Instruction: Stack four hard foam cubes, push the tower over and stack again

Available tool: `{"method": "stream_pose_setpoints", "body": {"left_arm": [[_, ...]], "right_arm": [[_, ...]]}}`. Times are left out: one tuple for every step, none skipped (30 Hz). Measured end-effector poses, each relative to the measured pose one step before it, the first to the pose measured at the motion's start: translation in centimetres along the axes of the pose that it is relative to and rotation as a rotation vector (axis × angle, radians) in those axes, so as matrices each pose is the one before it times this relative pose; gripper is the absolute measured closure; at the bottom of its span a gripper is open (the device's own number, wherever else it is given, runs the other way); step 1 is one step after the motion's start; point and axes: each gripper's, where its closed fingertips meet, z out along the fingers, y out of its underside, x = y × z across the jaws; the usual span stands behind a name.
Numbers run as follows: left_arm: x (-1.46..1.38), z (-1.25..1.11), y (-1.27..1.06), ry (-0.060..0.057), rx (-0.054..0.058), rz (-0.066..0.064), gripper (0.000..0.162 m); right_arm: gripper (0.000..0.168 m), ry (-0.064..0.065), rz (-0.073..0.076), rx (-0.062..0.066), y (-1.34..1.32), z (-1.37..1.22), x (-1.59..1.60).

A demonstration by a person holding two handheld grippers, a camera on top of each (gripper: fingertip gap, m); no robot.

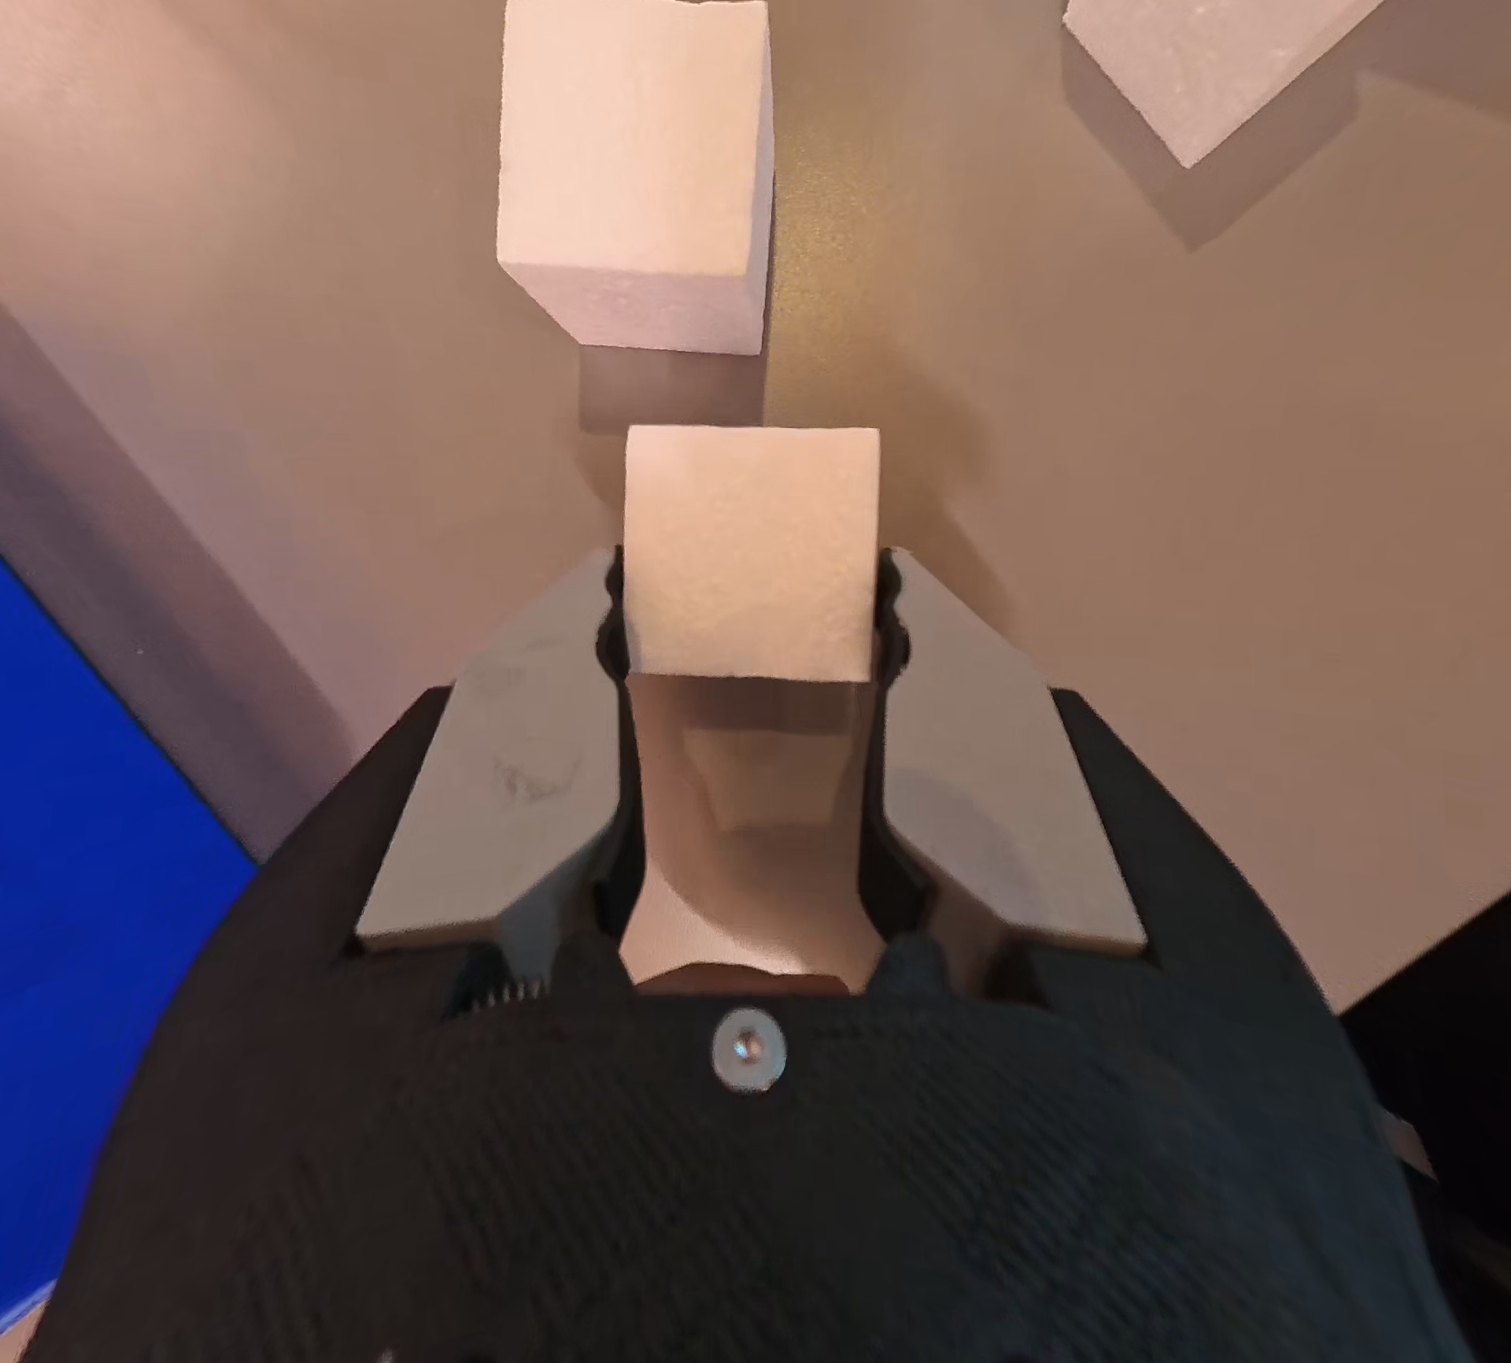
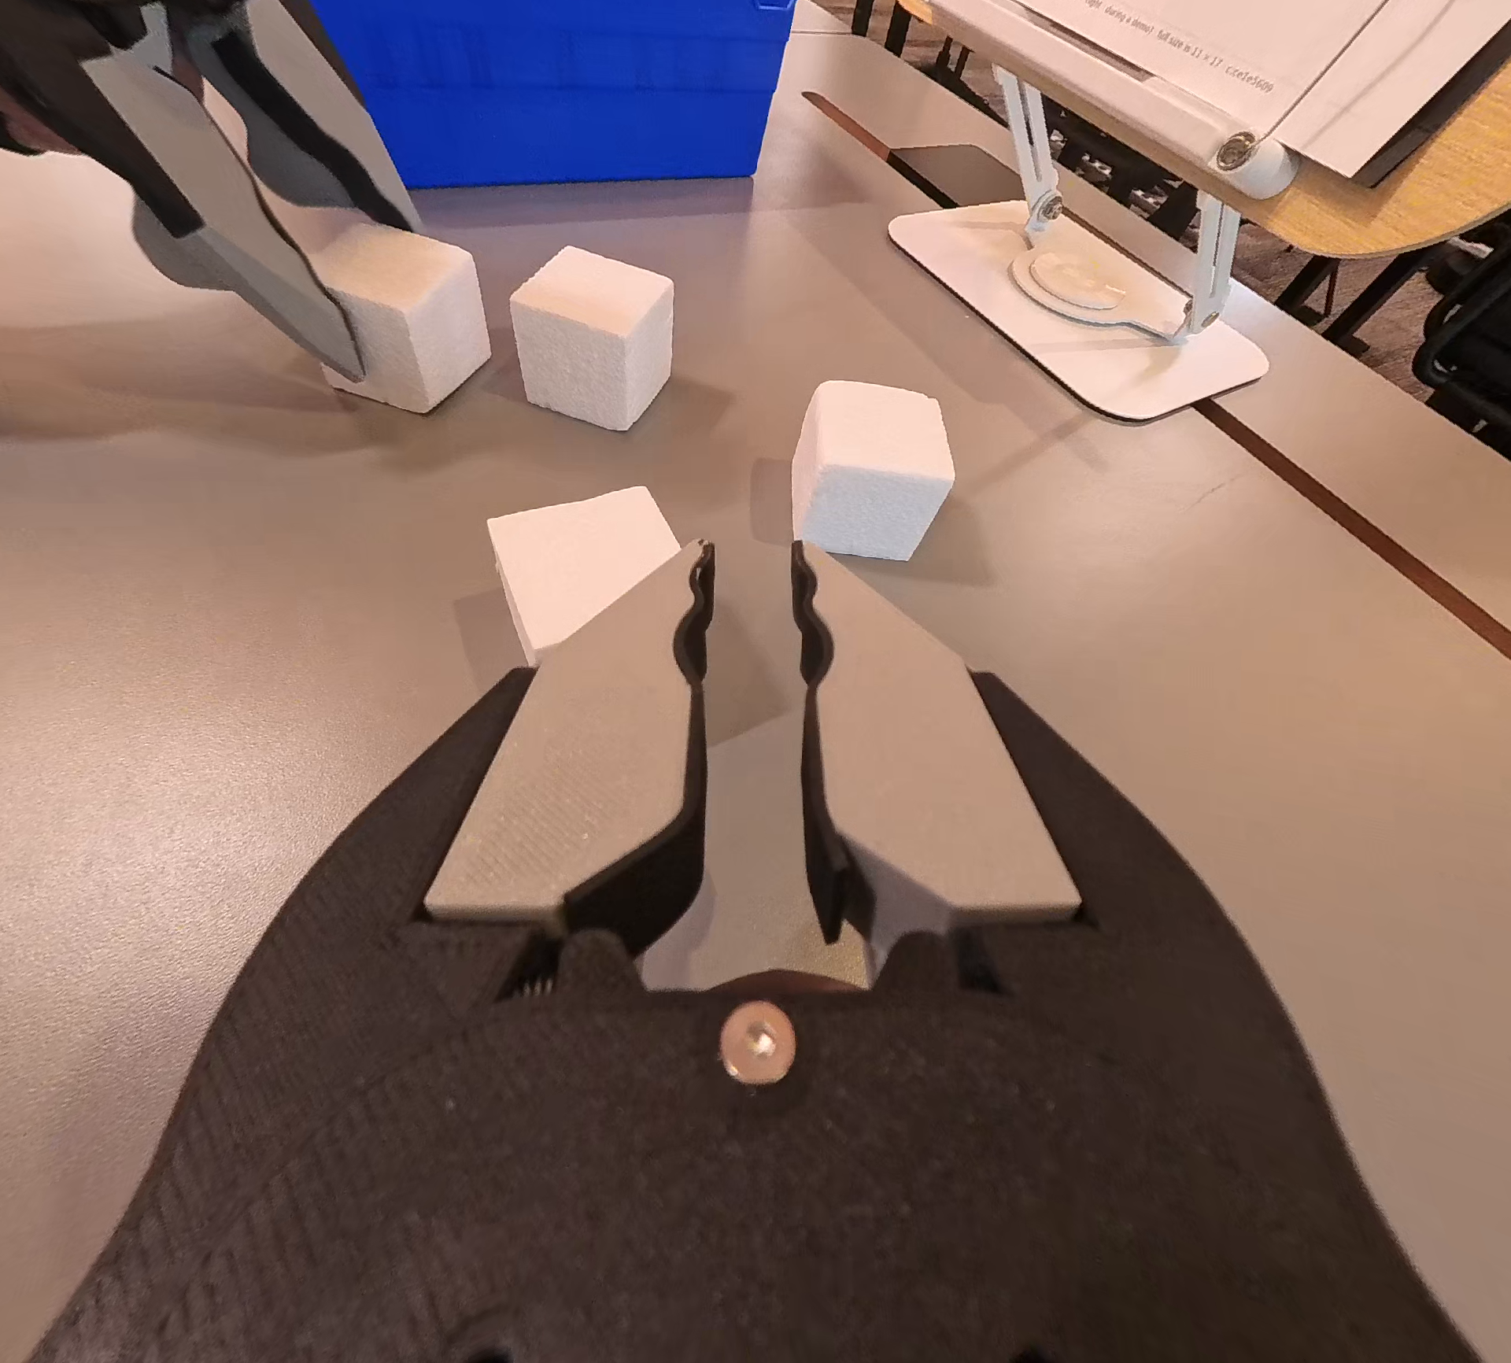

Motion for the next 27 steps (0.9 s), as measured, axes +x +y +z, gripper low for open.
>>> {"method": "stream_pose_setpoints", "body": {"left_arm": [[-0.045,0.096,0.003,0.0028,-0.0004,0.0007,0.105],[-0.028,0.004,-0.110,0.0039,0.0067,-0.0001,0.105],[0.033,-0.087,-0.205,0.0086,0.0128,-0.0018,0.105],[0.099,-0.179,-0.284,0.0115,0.0185,-0.0025,0.105],[0.128,-0.257,-0.329,0.0108,0.0219,-0.0002,0.106],[0.128,-0.309,-0.336,0.0075,0.0225,0.0031,0.106],[0.110,-0.344,-0.350,0.0045,0.0231,0.0047,0.106],[0.086,-0.353,-0.412,0.0020,0.0259,0.0040,0.106],[0.023,-0.385,-0.505,-0.0014,0.0305,0.0036,0.106],[0.011,-0.402,-0.628,-0.0018,0.0360,0.0038,0.106],[0.077,-0.409,-0.751,0.0001,0.0408,0.0091,0.106],[0.156,-0.372,-0.883,-0.0003,0.0455,0.0158,0.106],[0.287,-0.282,-0.947,0.0038,0.0457,0.0188,0.106],[0.423,-0.173,-1.048,0.0116,0.0448,0.0239,0.105],[0.496,-0.030,-1.247,0.0129,0.0485,0.0315,0.105],[0.564,0.135,-1.396,0.0182,0.0500,0.0359,0.105],[0.692,0.318,-1.413,0.0311,0.0472,0.0369,0.105],[0.792,0.537,-1.311,0.0483,0.0378,0.0436,0.106],[0.708,0.748,-1.048,0.0571,0.0192,0.0468,0.106],[0.430,0.888,-0.696,0.0534,-0.0037,0.0381,0.106],[0.209,0.955,-0.490,0.0460,-0.0201,0.0344,0.105],[0.039,0.969,-0.425,0.0360,-0.0223,0.0370,0.105],[-0.012,0.962,-0.408,0.0297,-0.0196,0.0333,0.106],[0.038,0.940,-0.333,0.0310,-0.0201,0.0233,0.106],[0.145,0.860,-0.230,0.0301,-0.0206,0.0194,0.106],[0.168,0.746,-0.183,0.0186,-0.0155,0.0217,0.106],[0.228,0.647,-0.101,0.0093,-0.0096,0.0234,0.106]], "right_arm": [[0.152,0.0001,-0.0004,0.0006,-0.014,-0.012,0.000],[0.152,-0.0001,0.0001,0.0008,-0.026,-0.014,-0.005],[0.153,0.0000,0.0001,0.0010,-0.025,-0.017,0.009],[0.153,0.0000,0.0003,0.0004,-0.012,-0.009,0.003],[0.153,0.0000,0.0001,0.0002,-0.008,-0.011,0.004],[0.153,0.0002,-0.0004,0.0006,-0.014,-0.008,0.011],[0.153,-0.0001,-0.0001,0.0004,-0.015,-0.005,-0.008],[0.153,-0.0002,0.0000,0.0000,-0.001,0.004,0.006],[0.153,0.0009,-0.0001,-0.0003,0.019,0.017,0.016],[0.153,0.0012,0.0003,-0.0020,0.052,0.020,0.043],[0.153,0.0021,0.0006,-0.0027,0.056,0.004,0.059],[0.153,0.0025,0.0004,-0.0004,0.021,-0.021,0.083],[0.153,0.0032,0.0011,0.0019,-0.037,-0.070,0.104],[0.153,0.0037,0.0021,0.0049,-0.078,-0.098,0.126],[0.153,0.0030,0.0029,0.0070,-0.084,-0.109,0.134],[0.153,0.0020,0.0029,0.0061,-0.045,-0.093,0.143],[0.153,0.0039,0.0030,0.0031,0.020,-0.074,0.207],[0.153,0.0049,0.0031,0.0006,0.075,-0.064,0.286],[0.153,0.0025,0.0023,-0.0002,0.088,-0.090,0.289],[0.153,0.0041,0.0035,0.0008,0.058,-0.138,0.351],[0.153,0.0082,0.0070,0.0037,0.028,-0.216,0.442],[0.153,0.0075,0.0112,0.0074,-0.030,-0.252,0.447],[0.153,0.0027,0.0140,0.0099,-0.093,-0.291,0.380],[0.153,0.0033,0.0144,0.0113,-0.118,-0.294,0.382],[0.153,0.0037,0.0137,0.0116,-0.128,-0.284,0.358],[0.153,0.0010,0.0130,0.0083,-0.094,-0.244,0.285],[0.153,0.0004,0.0096,0.0047,-0.034,-0.203,0.235]]}}
